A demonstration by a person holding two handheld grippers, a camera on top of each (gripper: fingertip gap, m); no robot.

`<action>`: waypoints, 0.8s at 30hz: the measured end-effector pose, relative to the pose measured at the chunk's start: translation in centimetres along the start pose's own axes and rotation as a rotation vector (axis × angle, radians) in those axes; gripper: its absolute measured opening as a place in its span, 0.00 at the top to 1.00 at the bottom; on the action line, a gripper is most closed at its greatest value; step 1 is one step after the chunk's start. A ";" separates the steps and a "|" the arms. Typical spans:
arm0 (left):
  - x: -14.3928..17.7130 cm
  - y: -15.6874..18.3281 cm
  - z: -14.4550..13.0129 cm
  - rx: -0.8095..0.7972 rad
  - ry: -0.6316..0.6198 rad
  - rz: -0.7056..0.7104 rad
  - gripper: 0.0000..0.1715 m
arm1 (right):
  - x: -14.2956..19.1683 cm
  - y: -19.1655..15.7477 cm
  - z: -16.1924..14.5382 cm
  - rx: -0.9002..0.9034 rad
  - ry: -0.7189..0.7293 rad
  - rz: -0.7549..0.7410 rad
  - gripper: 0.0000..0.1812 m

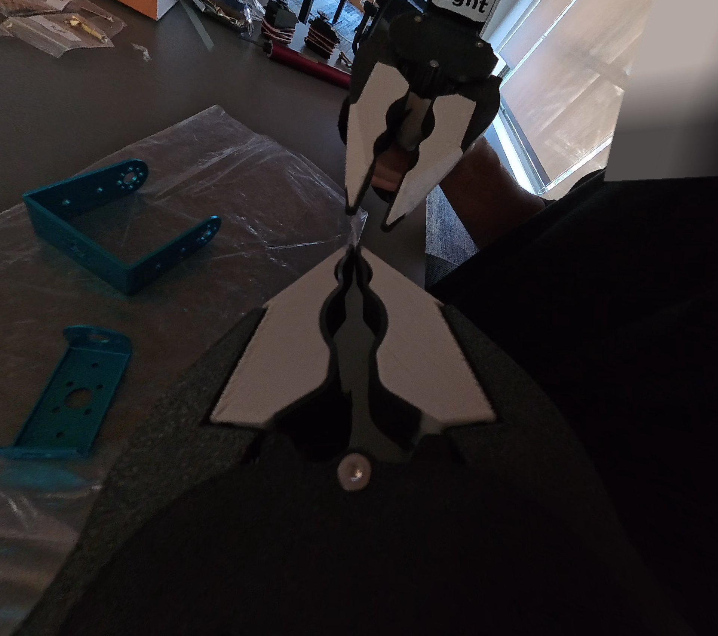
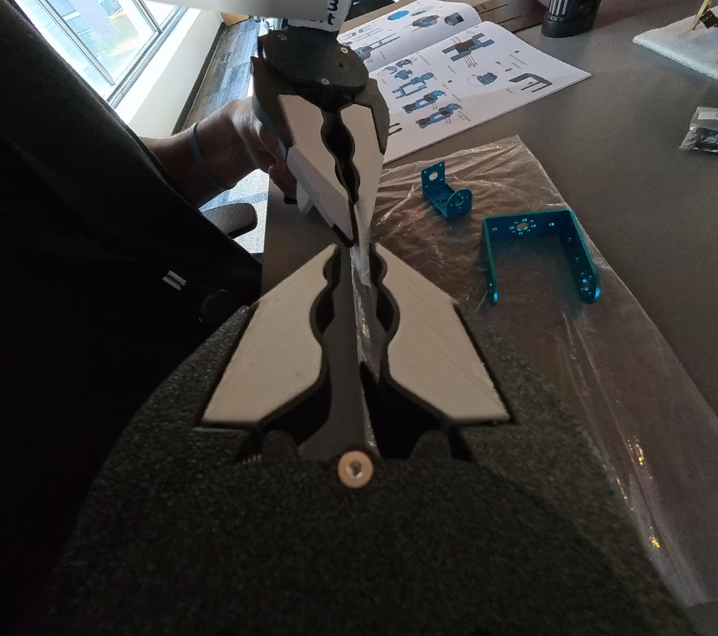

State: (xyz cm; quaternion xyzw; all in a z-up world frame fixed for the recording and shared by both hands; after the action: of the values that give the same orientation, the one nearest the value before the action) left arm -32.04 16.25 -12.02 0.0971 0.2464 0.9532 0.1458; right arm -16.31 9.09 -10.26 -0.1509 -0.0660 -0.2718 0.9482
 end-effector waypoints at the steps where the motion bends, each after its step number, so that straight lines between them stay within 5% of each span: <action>1: 0.0 0.0 0.0 -0.001 -0.001 0.000 1.00 | 0.0 0.0 0.0 0.002 0.000 -0.002 0.93; 13: -0.3 0.1 0.1 0.011 0.000 -0.002 1.00 | -0.2 -0.1 0.1 0.131 -0.035 -0.078 1.00; 20: -0.3 -0.1 0.2 0.039 0.022 0.027 0.99 | -0.9 -1.5 0.6 0.511 -0.116 -0.215 1.00; 24: 0.4 -0.5 0.6 0.085 0.047 0.009 0.86 | -1.3 -2.5 0.6 0.733 -0.143 -0.241 1.00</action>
State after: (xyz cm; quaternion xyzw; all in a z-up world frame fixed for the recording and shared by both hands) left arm -32.19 17.08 -11.75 0.0816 0.2896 0.9446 0.1315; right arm -18.75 7.89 -9.29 0.1878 -0.2418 -0.3285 0.8935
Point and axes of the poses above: each gripper's, where its closed fingertips meet, x back along the fingers, z out of its top, y = z × x across the jaws, the point moved 9 cm from there along x, back along the fingers, and after that the axes turned 10 degrees about y, right-handed, at the moved point
